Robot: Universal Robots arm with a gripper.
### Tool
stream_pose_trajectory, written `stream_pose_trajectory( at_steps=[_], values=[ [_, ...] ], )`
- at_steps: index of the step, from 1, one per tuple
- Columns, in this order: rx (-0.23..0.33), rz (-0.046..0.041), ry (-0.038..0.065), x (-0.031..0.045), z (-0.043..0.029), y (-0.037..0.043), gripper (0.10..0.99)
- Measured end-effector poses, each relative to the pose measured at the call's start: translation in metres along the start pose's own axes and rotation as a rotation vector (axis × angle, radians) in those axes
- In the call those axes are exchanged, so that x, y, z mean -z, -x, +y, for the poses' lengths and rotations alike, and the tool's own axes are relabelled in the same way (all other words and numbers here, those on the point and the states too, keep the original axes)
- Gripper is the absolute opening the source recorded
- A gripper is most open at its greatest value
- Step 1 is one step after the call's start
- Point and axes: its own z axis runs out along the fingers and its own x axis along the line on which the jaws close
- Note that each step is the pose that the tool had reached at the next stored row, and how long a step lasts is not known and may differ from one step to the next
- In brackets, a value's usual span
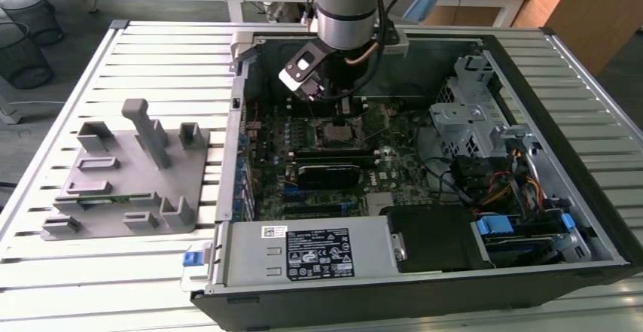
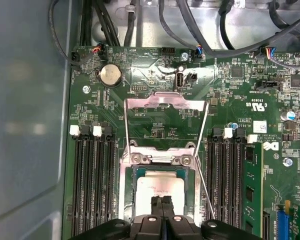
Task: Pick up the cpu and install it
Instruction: 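Place the cpu into insertion slot, then close the cpu cover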
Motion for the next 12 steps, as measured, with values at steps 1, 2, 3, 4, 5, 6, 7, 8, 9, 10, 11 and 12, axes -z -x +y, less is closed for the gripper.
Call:
stream_pose_trajectory(
  at_steps=[1,2,3,4,5,6,7,8,9,10,11,12],
  values=[
    [0.000,0.0000,0.000,0.0005,0.0000,0.0000,0.106],
    [0.000,0.0000,0.000,0.0009,0.0001,0.0000,0.106],
    [0.000,0.0000,0.000,0.0013,0.0001,0.0000,0.106],
    [0.000,0.0001,0.000,0.0016,0.0001,0.0000,0.106],
    [0.000,0.0000,-0.001,0.0020,0.0001,0.0000,0.106],
    [0.000,0.0000,-0.001,0.0024,0.0001,0.0000,0.106],
    [0.000,0.0000,-0.001,0.0028,0.0002,0.0000,0.106],
    [0.000,0.0000,-0.001,0.0034,0.0002,0.0000,0.106],
    [0.000,0.0000,-0.001,0.0040,0.0002,0.0000,0.106],
    [0.000,0.0000,-0.001,0.0047,0.0002,-0.0001,0.106],
    [0.000,0.0000,-0.001,0.0053,0.0002,-0.0001,0.106],
    [0.000,0.0000,-0.001,0.0058,0.0003,-0.0001,0.106]
  ],
)
